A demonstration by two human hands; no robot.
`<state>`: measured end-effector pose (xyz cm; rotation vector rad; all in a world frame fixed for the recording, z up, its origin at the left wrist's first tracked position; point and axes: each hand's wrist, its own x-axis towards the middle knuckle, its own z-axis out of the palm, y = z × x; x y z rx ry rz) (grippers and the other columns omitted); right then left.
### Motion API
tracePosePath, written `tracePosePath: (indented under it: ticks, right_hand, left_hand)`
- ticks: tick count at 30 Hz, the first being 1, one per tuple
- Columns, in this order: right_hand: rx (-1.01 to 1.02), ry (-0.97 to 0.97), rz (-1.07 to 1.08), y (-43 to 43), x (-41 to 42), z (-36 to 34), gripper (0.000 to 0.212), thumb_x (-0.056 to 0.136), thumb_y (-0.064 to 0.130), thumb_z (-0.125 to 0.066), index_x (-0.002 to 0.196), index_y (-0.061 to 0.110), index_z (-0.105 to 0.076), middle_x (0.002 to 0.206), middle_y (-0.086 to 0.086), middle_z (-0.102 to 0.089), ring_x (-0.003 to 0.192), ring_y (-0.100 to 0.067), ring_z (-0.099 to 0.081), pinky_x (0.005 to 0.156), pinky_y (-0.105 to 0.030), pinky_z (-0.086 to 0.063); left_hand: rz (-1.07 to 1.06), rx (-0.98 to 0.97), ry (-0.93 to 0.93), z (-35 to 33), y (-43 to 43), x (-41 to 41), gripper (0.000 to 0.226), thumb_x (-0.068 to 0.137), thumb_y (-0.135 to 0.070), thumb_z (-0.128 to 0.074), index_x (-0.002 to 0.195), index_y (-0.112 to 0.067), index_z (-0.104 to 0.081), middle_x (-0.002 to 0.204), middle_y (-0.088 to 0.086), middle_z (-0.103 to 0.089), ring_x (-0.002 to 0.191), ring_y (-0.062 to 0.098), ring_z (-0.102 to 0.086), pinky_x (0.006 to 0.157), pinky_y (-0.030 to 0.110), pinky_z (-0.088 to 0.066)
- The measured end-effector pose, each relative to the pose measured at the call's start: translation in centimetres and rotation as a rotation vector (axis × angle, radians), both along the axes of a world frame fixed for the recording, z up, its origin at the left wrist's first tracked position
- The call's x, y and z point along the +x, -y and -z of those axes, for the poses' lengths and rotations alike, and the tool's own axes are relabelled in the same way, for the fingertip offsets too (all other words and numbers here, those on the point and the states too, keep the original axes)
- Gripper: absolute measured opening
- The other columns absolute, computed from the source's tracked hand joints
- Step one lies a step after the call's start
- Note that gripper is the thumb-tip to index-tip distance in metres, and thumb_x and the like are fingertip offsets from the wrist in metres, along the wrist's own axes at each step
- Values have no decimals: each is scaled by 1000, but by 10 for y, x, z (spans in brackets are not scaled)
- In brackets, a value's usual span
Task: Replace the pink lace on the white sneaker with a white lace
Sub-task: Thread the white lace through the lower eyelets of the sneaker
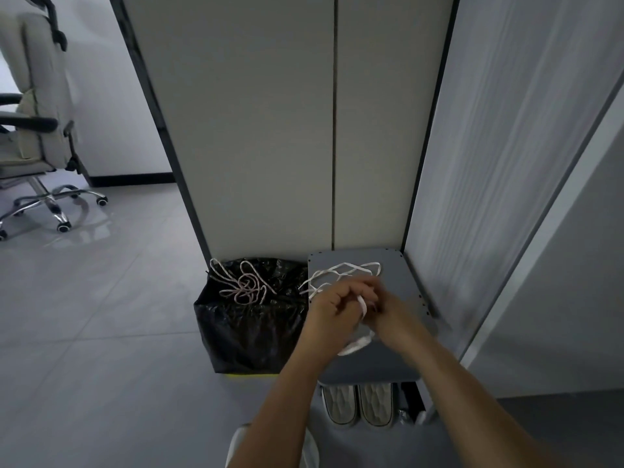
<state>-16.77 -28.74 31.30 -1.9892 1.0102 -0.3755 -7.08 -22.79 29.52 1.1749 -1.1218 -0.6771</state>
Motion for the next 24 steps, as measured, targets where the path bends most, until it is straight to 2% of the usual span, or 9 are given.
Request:
tracePosePath:
  ticks: [3,6,8,10,12,15,18,21,24]
  right_hand:
    - [69,165,192,13,0,7,19,95,15,-44,102,18,-60,90,3,-63,72,-1,-54,53,-8,-41]
    - [177,194,323,19,1,11,17,94,14,-45,83,11,-58,82,-6,-62,69,-14,-54,58,-16,-44]
    - [439,395,394,20,3,10,20,93,11,-45,83,10,-62,82,-12,-65,64,-17,-54,63,-25,-44]
    - [719,652,409,23,0,2,21,89,3,-44,83,6,-63,73,-11,-68,47,-9,-45,53,-23,-39]
    - [870,798,365,26,-3,-5,21,88,3,-41,83,1,-61,74,-13,-70,38,-5,-34,41,-17,-31]
    - [850,870,265,26,-6,-8,21,92,9,-42,85,2,-61,74,-10,-70,37,-4,-32,36,-14,-27]
    - [739,1051,274,28,-10,-15,25,94,11,-43,80,8,-63,60,-1,-63,43,-5,-38,40,-14,-31]
    - [797,1275,202,31,-16,-24,36,93,14,-41,68,12,-67,56,0,-55,43,-7,-40,42,-15,-36]
    - [847,1259,149,29,-18,-26,37,91,16,-41,64,12,-65,52,0,-48,42,-8,-37,42,-16,-36]
  left_hand:
    - [42,-17,-43,2,-3,-1,16,70,-4,-48,72,-11,-63,99,0,-69,98,11,-63,84,21,-49]
    - [61,0,-61,2,-6,-3,29,81,15,-44,75,-7,-63,91,-1,-69,96,6,-63,83,15,-47]
    - [30,27,-106,5,-9,-2,37,83,17,-38,73,-8,-62,86,-4,-70,91,5,-64,79,14,-47]
    - [-15,65,-134,7,-13,-1,28,81,3,-39,69,-8,-63,80,-5,-70,86,6,-64,79,16,-48]
    - [-30,143,-110,10,-18,-1,25,74,-7,-39,69,-8,-64,79,-3,-70,82,6,-63,77,15,-47]
    - [57,234,-136,17,-23,-2,23,85,3,-40,89,-2,-62,96,8,-66,87,10,-64,80,21,-50]
    - [-76,226,-430,19,-25,5,23,90,5,-39,105,0,-55,110,15,-61,94,26,-65,86,40,-52]
    - [-285,331,-742,26,-28,16,14,93,4,-40,96,2,-54,93,17,-63,81,28,-65,78,37,-53]
    - [-334,513,-786,34,-32,17,15,91,2,-45,86,2,-59,74,14,-66,69,23,-63,63,29,-55]
